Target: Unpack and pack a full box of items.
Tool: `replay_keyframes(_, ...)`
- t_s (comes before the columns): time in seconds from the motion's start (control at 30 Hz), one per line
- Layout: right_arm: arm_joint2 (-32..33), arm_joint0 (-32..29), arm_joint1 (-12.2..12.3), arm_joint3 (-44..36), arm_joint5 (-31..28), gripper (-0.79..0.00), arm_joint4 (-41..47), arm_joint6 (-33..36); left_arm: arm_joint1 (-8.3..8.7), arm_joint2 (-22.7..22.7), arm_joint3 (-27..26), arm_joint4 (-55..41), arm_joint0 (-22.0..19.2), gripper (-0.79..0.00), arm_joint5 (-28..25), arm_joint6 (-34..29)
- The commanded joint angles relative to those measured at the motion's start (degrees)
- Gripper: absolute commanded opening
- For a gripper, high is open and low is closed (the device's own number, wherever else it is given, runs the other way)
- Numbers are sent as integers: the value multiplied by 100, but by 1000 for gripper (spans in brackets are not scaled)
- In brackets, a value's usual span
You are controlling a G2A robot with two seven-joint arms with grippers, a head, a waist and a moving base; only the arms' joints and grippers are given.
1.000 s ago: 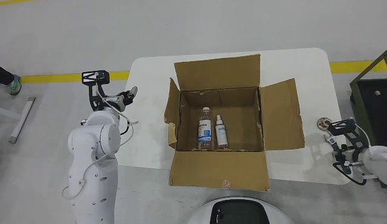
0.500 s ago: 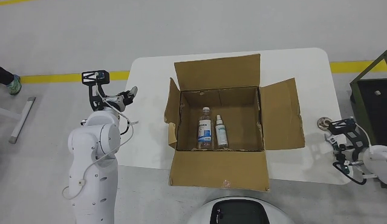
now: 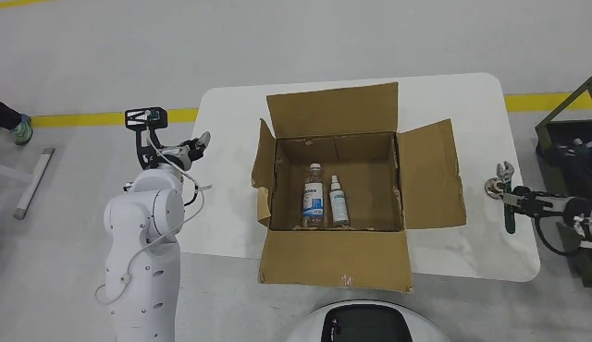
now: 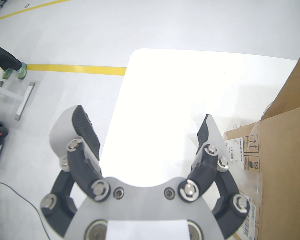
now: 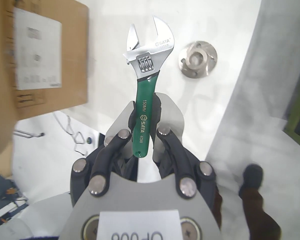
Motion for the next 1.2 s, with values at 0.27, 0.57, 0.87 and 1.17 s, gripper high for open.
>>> replay_keyframes(0.27,839,138,-24,214,34,-785,3178,-82,0,0,0,0,0,0,0,0)
replay_keyframes(0.57,1100,331,91,-638,421,-785,3479,9,0,0,0,0,0,0,0,0)
replay_keyframes(0.87,134,978,302,-1562,1117,-785,2813,220,0,0,0,0,0,0,0,0)
replay_keyframes(1.17,-2262,2087,409,-1604,2075,-785,1698,261,0,0,0,0,0,0,0,0)
